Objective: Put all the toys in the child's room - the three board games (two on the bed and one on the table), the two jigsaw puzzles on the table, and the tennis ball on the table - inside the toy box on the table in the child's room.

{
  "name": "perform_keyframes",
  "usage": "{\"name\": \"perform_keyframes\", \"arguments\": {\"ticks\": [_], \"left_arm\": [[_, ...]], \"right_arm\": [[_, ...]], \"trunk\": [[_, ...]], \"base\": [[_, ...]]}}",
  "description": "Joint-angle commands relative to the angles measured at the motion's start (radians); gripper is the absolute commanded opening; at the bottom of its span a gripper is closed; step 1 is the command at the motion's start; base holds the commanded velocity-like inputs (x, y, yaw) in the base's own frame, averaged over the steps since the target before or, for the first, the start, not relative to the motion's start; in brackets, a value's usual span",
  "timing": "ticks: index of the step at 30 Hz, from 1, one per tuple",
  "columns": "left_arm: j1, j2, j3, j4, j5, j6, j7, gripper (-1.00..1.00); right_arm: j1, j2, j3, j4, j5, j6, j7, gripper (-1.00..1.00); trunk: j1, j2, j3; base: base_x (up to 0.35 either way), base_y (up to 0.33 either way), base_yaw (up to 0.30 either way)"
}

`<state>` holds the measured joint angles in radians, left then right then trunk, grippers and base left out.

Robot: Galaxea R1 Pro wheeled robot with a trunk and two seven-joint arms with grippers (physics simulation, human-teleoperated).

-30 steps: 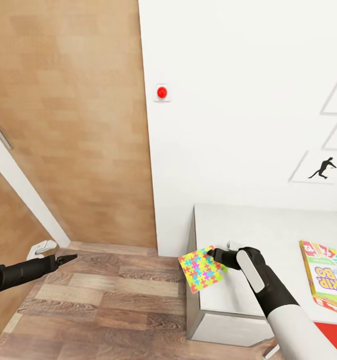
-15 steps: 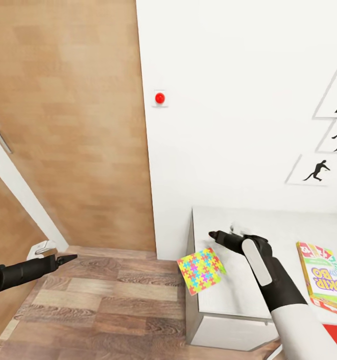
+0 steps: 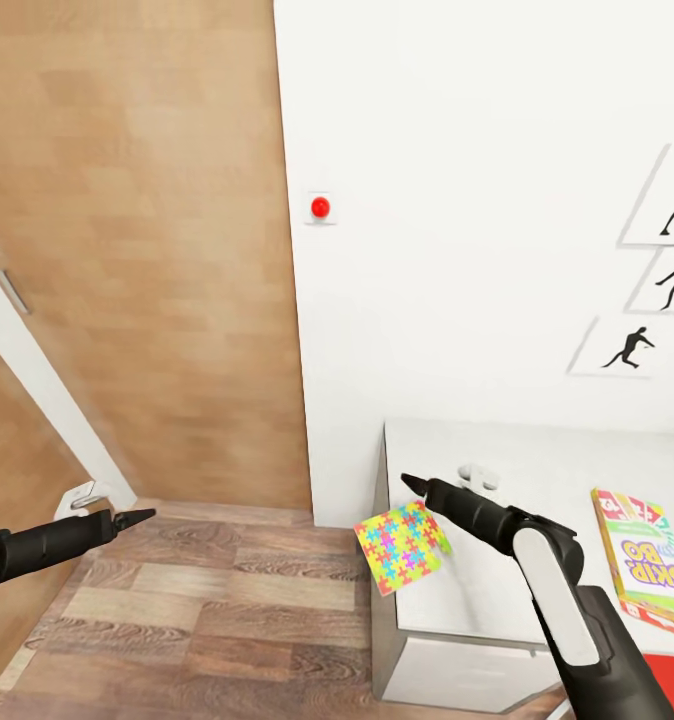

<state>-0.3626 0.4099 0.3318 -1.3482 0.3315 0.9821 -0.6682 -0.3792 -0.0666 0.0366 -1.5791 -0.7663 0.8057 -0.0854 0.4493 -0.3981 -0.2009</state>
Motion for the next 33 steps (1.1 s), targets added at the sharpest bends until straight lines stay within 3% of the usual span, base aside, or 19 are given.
{"name": "perform_keyframes", "arguments": {"ticks": [1, 3, 5, 7, 9, 12, 16, 24, 33], "left_arm": [[-0.001, 0.0, 0.001, 0.0, -0.003, 0.004, -0.016, 1.0], [-0.001, 0.0, 0.001, 0.0, -0.003, 0.004, -0.028, 1.0], [-0.001, 0.0, 0.001, 0.0, -0.003, 0.004, -0.05, 1.0], [-0.001, 0.0, 0.001, 0.0, -0.003, 0.004, -0.065, 1.0], [-0.001, 0.0, 0.001, 0.0, -0.003, 0.005, -0.083, 1.0], [-0.001, -0.001, 0.001, 0.001, -0.003, 0.006, -0.128, 1.0], [-0.001, -0.005, 0.0, 0.001, -0.003, 0.007, -0.192, 1.0], [-0.001, -0.066, -0.001, 0.001, -0.003, 0.01, -0.252, 1.0], [-0.001, -0.113, -0.002, 0.001, -0.004, 0.012, -0.342, 1.0]], "right_arm": [[0.007, -0.002, -0.003, -0.005, -0.018, 0.003, 0.076, 1.0], [0.013, -0.004, -0.01, -0.007, -0.024, 0.003, 0.174, 1.0], [0.028, -0.014, -0.037, -0.01, -0.028, 0.002, 0.38, 1.0], [0.036, -0.022, -0.063, -0.011, -0.03, 0.002, 0.516, 1.0], [0.041, -0.03, -0.09, -0.011, -0.029, 0.001, 0.621, 1.0], [0.045, -0.037, -0.125, -0.01, -0.029, 0.0, 0.716, 1.0], [0.046, -0.04, -0.14, -0.01, -0.032, 0.001, 0.754, 1.0], [0.047, -0.04, -0.144, -0.01, -0.036, 0.002, 0.767, 1.0], [0.047, -0.041, -0.144, -0.01, -0.036, 0.003, 0.768, 1.0]], "trunk": [[0.001, -0.002, 0.0], [0.001, -0.002, 0.003], [0.001, -0.002, 0.006], [0.001, -0.002, 0.009], [0.001, -0.002, 0.013], [0.001, -0.002, 0.018], [0.001, -0.002, 0.024], [0.001, -0.002, 0.03], [0.001, -0.002, 0.03]], "base": [[0.0, 0.0, 0.0], [0.0, 0.0, 0.0], [0.0, 0.0, 0.0], [0.0, 0.0, 0.0], [0.0, 0.0, 0.006], [0.0, 0.0, 0.036], [0.0, 0.087, 0.058], [0.024, 0.124, 0.032], [0.002, -0.16, 0.002]]}}
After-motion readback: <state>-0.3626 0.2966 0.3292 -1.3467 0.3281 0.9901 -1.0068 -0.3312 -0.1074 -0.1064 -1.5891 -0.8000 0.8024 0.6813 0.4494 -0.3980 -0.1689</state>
